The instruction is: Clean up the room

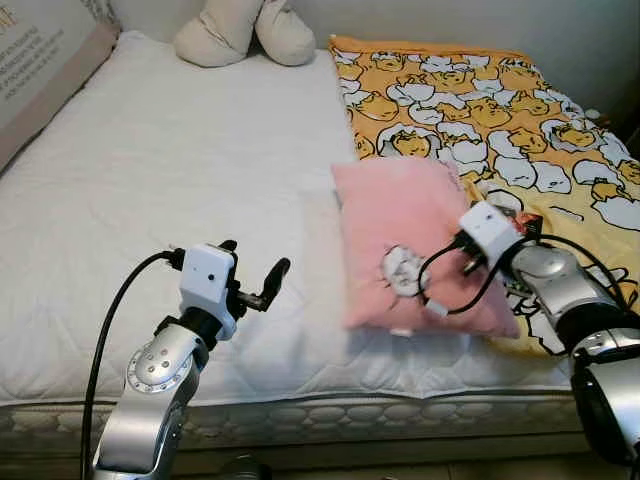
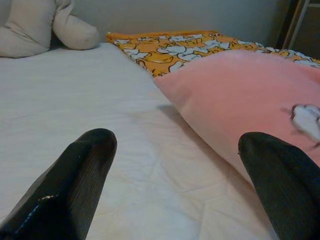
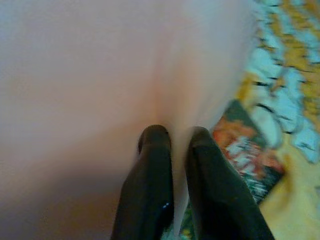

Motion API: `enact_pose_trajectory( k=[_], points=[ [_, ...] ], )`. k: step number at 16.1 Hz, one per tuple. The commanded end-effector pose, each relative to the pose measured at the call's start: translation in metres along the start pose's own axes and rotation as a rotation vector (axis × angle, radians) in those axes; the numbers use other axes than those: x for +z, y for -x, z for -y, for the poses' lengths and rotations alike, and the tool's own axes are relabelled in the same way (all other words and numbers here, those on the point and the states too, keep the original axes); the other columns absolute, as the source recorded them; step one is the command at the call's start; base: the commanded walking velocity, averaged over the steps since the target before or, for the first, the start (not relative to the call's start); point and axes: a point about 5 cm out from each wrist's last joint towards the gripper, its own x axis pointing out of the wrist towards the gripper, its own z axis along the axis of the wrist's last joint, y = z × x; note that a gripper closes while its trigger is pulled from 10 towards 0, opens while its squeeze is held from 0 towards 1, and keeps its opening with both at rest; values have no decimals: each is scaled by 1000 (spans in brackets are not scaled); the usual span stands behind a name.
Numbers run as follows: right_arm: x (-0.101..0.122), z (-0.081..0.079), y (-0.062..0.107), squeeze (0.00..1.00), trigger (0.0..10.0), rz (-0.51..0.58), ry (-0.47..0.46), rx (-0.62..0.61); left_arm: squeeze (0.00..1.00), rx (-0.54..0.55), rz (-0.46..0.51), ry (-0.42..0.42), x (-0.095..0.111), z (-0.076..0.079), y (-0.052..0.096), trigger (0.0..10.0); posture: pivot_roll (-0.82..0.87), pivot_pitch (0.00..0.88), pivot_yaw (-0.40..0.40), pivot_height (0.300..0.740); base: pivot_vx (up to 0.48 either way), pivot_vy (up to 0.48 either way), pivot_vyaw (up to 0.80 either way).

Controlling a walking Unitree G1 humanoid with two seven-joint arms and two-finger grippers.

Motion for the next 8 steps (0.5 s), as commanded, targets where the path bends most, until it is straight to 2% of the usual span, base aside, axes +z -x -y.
enact_pose_trajectory(
  k=[1, 4, 6, 7, 8],
  points=[
    [13, 17, 3, 1000, 10000, 68, -35, -80, 0, -7, -1, -2, 1, 3, -1, 10000, 70, 0, -45, 719, 0, 0, 0],
    [20, 16, 3, 1000, 10000, 104, -35, -72, 0, -8, 1, -1, 2, 3, -2, 10000, 66, 0, -46, 719, 0, 0, 0],
    [30, 21, 4, 1000, 10000, 171, -68, -88, 0, -9, 0, 1, 2, 4, -3, 10000, 64, 0, -47, 719, 0, 0, 0],
    [39, 26, 5, 1000, 10000, 229, -134, -106, 0, -9, 1, 2, 2, 5, -3, 10000, 63, 0, -48, 719, 0, 0, 0],
    [46, 31, 7, 1000, 10000, 294, -265, -133, 0, -10, 2, 2, 2, 5, -4, 10000, 62, 0, -49, 719, 0, 0, 0]
  ],
)
